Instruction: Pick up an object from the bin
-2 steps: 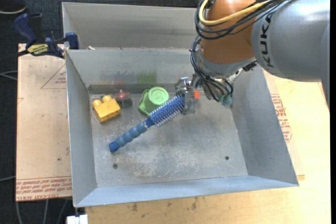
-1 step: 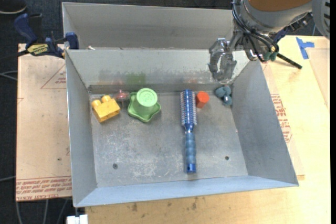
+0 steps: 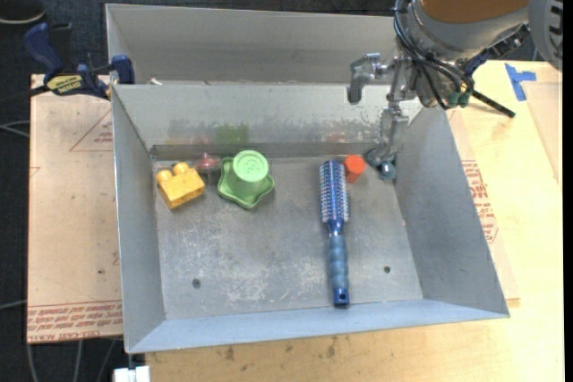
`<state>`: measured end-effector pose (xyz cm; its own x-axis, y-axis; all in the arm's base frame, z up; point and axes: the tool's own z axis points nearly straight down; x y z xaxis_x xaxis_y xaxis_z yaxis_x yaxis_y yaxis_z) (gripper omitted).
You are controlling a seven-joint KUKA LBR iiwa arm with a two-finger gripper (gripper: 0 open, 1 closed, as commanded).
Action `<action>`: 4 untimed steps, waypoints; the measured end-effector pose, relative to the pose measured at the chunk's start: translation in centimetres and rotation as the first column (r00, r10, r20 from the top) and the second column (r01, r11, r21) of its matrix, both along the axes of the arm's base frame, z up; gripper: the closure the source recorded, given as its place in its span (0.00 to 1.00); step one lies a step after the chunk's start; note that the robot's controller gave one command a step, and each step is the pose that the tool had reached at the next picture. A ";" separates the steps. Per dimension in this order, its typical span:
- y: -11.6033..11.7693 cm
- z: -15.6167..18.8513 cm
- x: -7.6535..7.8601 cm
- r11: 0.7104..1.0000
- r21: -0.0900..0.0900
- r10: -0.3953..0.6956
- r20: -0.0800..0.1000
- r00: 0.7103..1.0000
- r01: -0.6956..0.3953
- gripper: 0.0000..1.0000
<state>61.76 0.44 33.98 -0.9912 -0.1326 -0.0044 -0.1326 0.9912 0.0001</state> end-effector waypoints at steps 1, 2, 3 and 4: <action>3.8 -10.4 -7.3 0.987 0.000 -0.159 -0.012 0.987 0.159 0.00; -3.2 -18.7 -4.3 0.999 -0.001 0.052 -0.007 0.999 -0.052 0.00; -2.8 -27.1 -4.9 0.929 0.001 0.370 -0.004 0.929 -0.370 0.00; -2.8 -26.9 -4.8 0.929 0.000 0.369 -0.002 0.929 -0.369 1.00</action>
Offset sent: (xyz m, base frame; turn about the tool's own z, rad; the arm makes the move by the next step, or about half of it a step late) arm -0.0711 0.0362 -0.0998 0.1626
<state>56.95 -2.40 7.03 -0.8723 -0.4889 -0.0021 -0.4889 0.8723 0.0004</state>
